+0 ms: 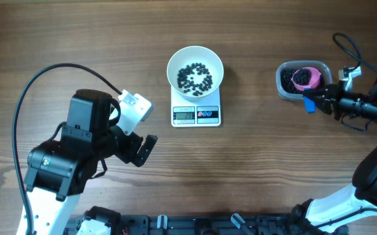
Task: Scoop item into bowl and weigh 150g on scale
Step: 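Dip the pink scoop into the beans again with the right gripper, then lift the refilled scoop out of the tub with the right gripper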
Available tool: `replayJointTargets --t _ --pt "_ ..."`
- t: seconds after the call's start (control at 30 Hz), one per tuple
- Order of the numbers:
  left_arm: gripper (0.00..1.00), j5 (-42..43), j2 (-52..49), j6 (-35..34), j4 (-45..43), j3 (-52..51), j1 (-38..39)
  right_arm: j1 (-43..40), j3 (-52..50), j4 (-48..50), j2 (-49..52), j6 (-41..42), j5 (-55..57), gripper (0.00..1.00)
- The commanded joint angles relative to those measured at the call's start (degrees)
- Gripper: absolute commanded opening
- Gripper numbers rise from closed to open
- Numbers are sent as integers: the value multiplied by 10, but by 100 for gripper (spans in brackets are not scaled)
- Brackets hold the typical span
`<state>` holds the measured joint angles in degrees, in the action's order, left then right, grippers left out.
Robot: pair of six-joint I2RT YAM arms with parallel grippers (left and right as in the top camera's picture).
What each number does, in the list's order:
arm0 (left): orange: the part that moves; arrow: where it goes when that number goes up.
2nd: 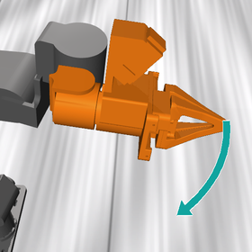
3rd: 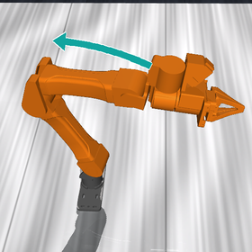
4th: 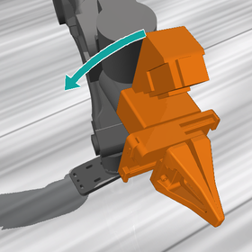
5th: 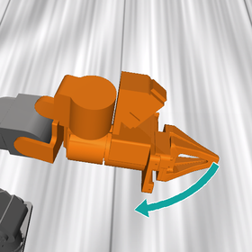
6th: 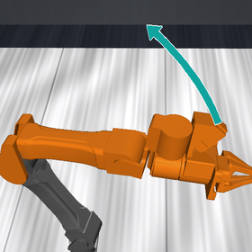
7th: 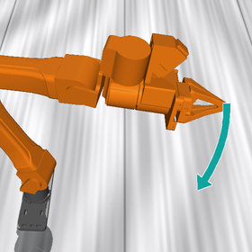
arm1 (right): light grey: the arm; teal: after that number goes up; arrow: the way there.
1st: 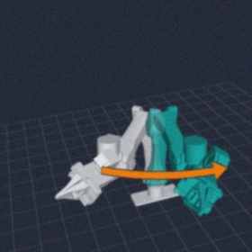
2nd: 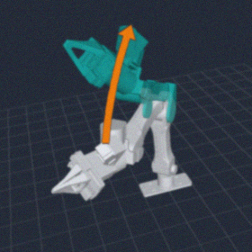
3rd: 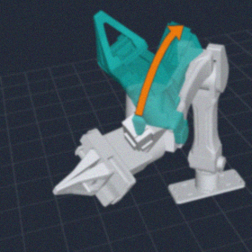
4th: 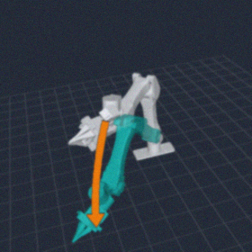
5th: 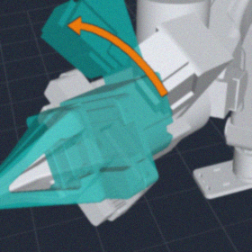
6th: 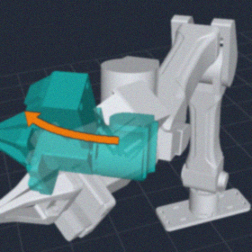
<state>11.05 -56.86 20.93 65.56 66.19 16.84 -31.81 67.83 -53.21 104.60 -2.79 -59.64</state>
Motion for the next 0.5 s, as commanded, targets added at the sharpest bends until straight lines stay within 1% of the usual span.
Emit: replayJointTargets --t 0.0,0.27,0.4,0.47 --pt "100 11 -3 12 -2 13 -4 -3 -6 -2 4 -2 -35 4" --pt "100 11 -3 12 -2 13 -4 -3 -6 -4 4 -2 -61 4" --pt "100 11 -3 12 -2 13 -4 -3 -6 -2 4 -2 -102 4" --pt "100 11 -3 12 -2 13 -4 -3 -6 -2 4 -2 -104 4"
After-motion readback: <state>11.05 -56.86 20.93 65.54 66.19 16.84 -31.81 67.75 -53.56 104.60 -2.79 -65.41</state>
